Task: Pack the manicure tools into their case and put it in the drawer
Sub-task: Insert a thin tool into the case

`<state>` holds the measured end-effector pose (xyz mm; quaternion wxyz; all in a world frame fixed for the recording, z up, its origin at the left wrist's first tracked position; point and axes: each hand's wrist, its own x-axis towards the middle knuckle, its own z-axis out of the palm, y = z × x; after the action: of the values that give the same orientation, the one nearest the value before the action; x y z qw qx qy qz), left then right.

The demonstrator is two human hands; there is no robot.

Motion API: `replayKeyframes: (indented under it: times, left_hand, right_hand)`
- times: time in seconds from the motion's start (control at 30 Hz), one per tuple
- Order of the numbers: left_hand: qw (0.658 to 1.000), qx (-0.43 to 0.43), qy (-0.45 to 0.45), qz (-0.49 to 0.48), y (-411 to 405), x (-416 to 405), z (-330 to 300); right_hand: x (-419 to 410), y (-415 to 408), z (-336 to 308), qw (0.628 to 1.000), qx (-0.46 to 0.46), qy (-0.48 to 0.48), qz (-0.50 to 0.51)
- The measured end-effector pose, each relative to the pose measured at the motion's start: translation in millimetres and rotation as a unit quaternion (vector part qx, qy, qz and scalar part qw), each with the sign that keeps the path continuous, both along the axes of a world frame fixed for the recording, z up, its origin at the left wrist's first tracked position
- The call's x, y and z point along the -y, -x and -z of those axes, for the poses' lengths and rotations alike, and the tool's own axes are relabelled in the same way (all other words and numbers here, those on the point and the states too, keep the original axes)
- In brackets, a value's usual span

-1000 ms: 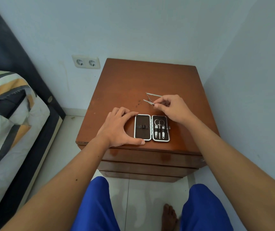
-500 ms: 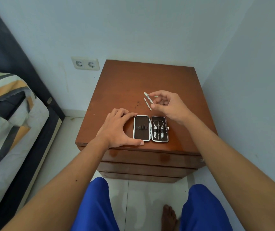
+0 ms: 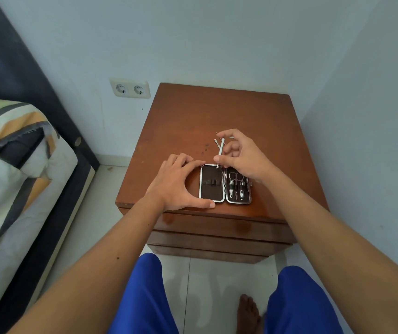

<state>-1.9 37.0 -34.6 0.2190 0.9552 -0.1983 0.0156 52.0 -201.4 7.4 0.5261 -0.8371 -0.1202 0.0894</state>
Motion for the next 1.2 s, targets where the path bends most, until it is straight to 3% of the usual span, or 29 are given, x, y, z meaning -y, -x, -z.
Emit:
replayKeyframes:
  times: [0.87,1.03,1.2]
  left_hand:
    - [1.0,0.003,0.013,0.002,0.9,-0.7,0.0]
    - [1.0,-0.003,0.008,0.002,0.8,-0.7,-0.7]
    - [0.999,-0.02,0.025,0.005,0.2,-3.3,-1.7]
  right_hand:
    - [-4.3,3.1,24.8,0.999,0.027,0.038,-0.021]
    - [-3.3,6.3,22.3,0.996,0.043,0.079,-0.024]
    - [-5.6,9.3,19.8,0.976,0.112,0.18,-0.055]
